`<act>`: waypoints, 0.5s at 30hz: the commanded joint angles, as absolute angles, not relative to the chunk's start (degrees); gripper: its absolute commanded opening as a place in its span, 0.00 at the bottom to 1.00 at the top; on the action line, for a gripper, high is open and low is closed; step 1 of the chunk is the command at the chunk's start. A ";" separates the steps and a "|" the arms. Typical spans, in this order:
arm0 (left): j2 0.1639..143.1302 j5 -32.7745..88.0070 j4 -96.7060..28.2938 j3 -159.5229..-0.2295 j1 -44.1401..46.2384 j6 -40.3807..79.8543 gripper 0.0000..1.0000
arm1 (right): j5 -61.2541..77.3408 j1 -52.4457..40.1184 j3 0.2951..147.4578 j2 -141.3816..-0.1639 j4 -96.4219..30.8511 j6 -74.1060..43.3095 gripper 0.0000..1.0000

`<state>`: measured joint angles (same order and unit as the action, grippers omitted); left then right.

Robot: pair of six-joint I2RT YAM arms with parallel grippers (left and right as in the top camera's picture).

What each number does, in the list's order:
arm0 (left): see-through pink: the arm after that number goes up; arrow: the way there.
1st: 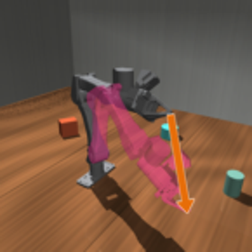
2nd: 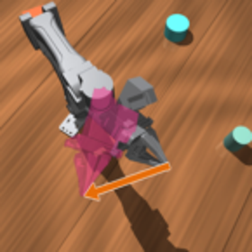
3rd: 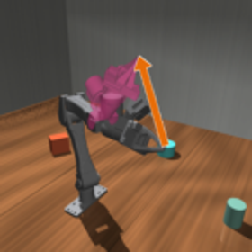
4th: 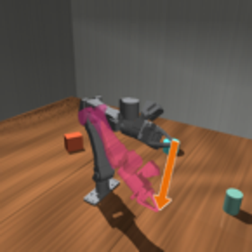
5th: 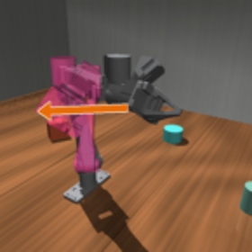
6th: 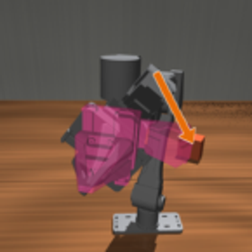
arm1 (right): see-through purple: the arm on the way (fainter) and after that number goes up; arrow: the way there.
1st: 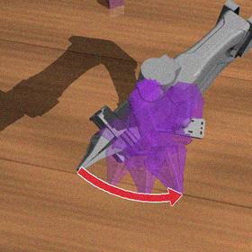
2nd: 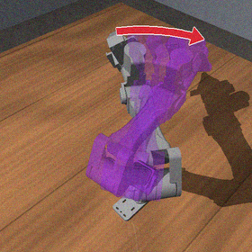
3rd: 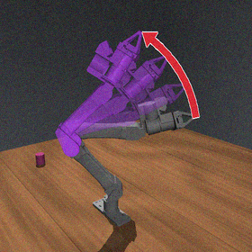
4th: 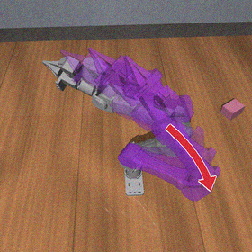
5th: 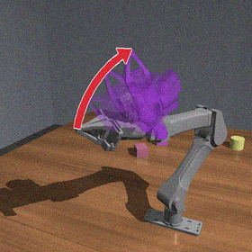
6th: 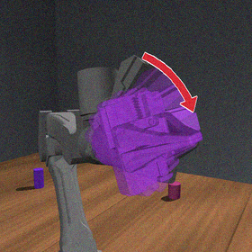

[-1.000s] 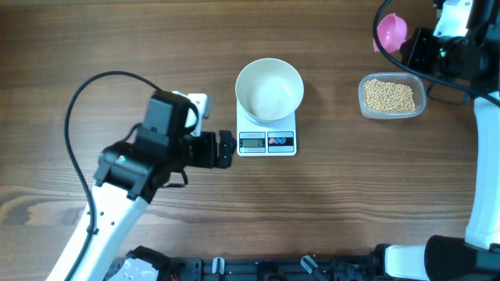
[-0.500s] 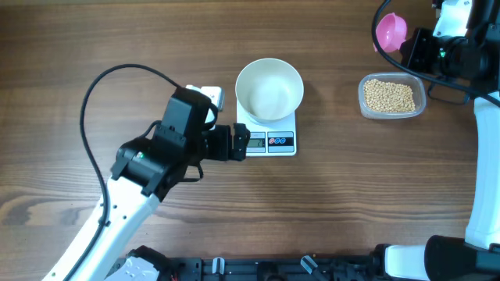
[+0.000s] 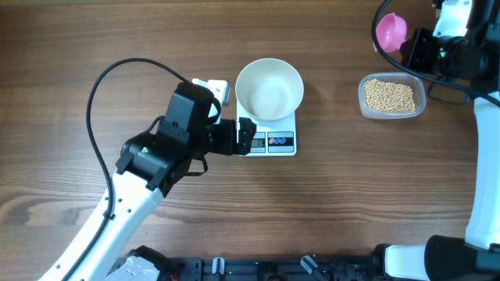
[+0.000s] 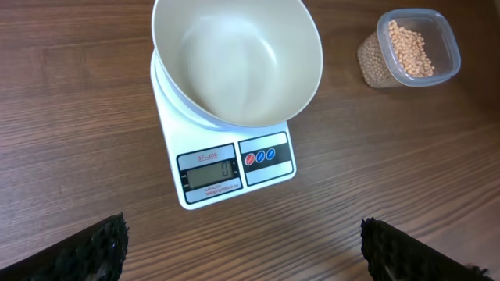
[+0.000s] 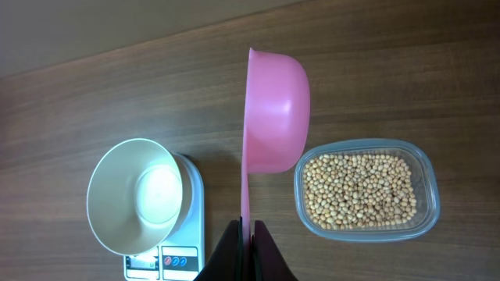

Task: Scoop item into bowl and weigh 150g on scale

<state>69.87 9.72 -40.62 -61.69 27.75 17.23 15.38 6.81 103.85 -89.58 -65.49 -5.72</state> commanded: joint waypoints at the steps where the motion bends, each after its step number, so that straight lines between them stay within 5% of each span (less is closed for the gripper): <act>1: 70.11 12.51 -40.25 -62.81 28.01 16.95 1.00 | 14.85 6.61 104.14 -89.84 -65.21 -4.54 0.04; 15: 70.13 12.23 -42.85 -62.81 28.01 16.95 1.00 | 14.83 6.61 104.14 -89.84 -67.35 -4.47 0.04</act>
